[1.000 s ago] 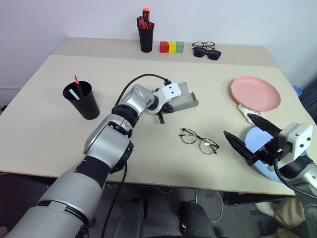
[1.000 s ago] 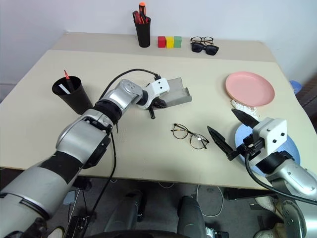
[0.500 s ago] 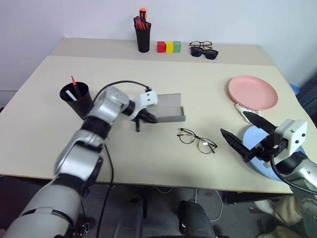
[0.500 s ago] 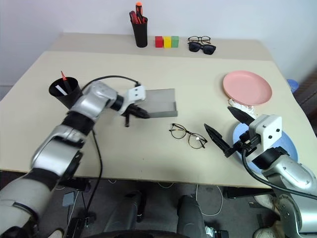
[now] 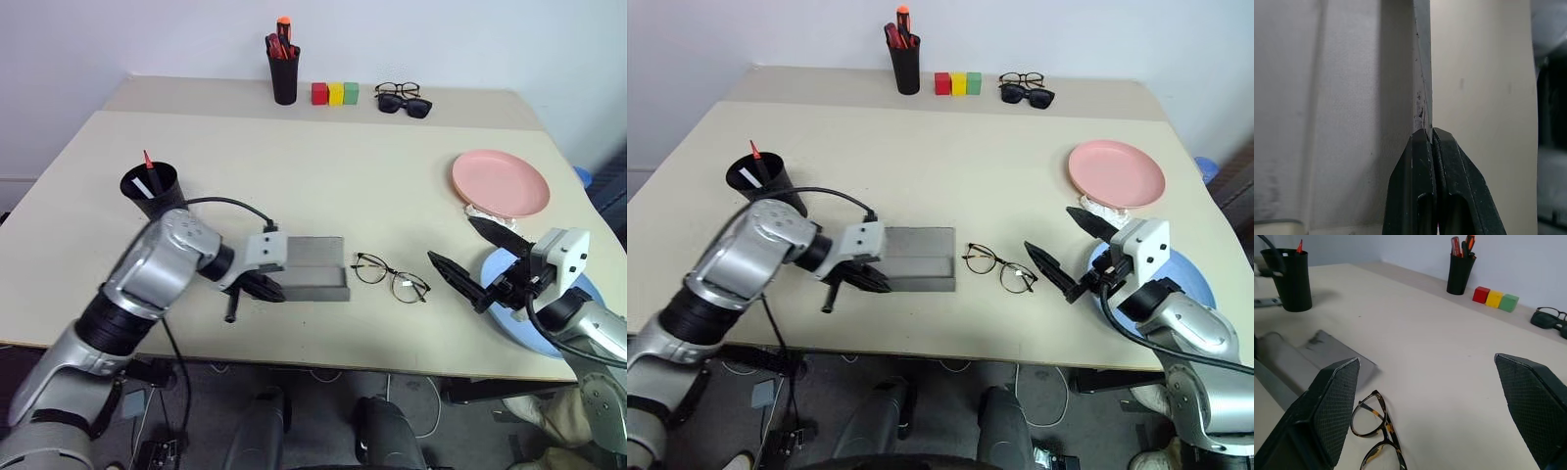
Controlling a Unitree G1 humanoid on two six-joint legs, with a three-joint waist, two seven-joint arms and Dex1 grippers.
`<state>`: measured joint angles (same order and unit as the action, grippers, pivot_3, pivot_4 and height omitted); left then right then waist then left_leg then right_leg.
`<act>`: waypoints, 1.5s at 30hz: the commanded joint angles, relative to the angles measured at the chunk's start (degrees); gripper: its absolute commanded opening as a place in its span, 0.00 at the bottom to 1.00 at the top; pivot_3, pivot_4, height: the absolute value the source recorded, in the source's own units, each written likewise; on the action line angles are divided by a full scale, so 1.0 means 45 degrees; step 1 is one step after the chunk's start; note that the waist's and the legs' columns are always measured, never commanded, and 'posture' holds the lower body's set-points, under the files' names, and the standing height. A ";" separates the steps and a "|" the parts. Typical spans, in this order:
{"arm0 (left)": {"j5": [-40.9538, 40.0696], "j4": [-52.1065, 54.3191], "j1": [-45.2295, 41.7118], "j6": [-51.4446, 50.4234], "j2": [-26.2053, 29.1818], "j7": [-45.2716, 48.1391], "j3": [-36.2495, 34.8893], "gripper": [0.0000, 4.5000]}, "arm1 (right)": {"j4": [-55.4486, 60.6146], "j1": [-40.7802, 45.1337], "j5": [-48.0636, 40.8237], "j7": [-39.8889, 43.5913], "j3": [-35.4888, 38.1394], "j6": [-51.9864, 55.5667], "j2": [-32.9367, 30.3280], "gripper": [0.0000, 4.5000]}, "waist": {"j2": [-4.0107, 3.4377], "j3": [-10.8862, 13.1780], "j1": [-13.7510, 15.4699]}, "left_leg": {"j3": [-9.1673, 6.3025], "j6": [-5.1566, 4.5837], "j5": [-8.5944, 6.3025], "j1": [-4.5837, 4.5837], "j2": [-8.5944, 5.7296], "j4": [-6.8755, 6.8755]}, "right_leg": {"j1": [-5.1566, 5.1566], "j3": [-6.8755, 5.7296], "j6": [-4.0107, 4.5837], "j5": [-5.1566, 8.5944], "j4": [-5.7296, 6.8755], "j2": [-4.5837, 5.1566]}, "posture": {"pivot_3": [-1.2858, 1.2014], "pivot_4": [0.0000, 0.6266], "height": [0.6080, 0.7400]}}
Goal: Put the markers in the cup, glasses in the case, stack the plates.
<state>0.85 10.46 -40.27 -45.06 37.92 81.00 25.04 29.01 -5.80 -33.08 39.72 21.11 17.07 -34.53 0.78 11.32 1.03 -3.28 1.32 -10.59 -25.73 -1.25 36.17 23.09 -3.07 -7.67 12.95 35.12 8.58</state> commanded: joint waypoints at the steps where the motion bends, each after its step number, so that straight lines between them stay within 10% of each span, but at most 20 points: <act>1: 0.0492 -0.1045 -0.1389 0.0260 -0.1446 -0.1163 0.0991 0.00 | 0.0132 0.0093 0.0023 -0.0041 0.0326 -0.0278 -0.0109 1.00 | 0.0003 0.0001 -0.0004 | -0.0001 -0.0002 0.0001 0.0001 -0.0003 0.0006 | -0.0002 -0.0001 -0.0002 -0.0001 0.0005 -0.0002 | 0.52 0.24 1.00; 8: 0.0985 -0.4381 -0.3249 0.1924 -0.3506 -0.2277 0.1783 0.00 | 0.0608 -0.0590 -0.0015 -0.0185 0.0884 -0.0225 -0.0155 1.00 | 0.0000 0.0000 -0.0111 | 0.0009 -0.0006 0.0002 0.0019 0.0002 -0.0005 | 0.0004 0.0000 -0.0014 -0.0003 0.0027 -0.0004 | 0.52 0.24 1.00; 37: 0.0297 -0.3632 -0.2010 0.3022 -0.1633 -0.2131 0.0861 0.00 | 0.3622 -0.9036 -0.1018 0.1608 0.4753 -0.0598 0.1093 1.00 | -0.0062 -0.0031 0.0196 | 0.0007 0.0047 -0.0031 0.0037 0.0025 -0.0025 | -0.0017 0.0002 -0.0036 0.0041 -0.0023 0.0011 | 0.52 0.24 1.00; 40: 0.0303 -0.3643 -0.2005 0.3175 -0.1620 -0.2104 0.0896 0.20 | 0.3927 -0.8757 -0.1129 0.1117 0.4695 -0.0178 0.0859 1.00 | -0.0062 -0.0032 0.0264 | 0.0009 0.0047 -0.0032 0.0033 0.0026 -0.0030 | -0.0014 0.0002 -0.0035 0.0041 -0.0033 0.0012 | 0.52 0.24 1.00; 45: 0.0283 -0.3525 -0.1992 0.3155 -0.1590 -0.2230 0.0813 0.78 | 0.4351 -0.8117 -0.1092 0.0177 0.4523 0.0685 0.0399 1.00 | -0.0062 -0.0031 0.0281 | 0.0011 0.0047 -0.0031 0.0021 0.0023 -0.0027 | -0.0010 0.0001 -0.0034 0.0040 -0.0038 0.0017 | 0.52 0.24 1.00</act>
<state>2.39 -6.60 -48.67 -31.53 30.49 71.00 30.42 46.42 -42.89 -37.31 41.96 41.02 19.34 -32.24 0.50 11.18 2.30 -3.23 1.53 -10.73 -25.63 -1.15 36.05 23.04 -3.07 -7.82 13.13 34.95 8.66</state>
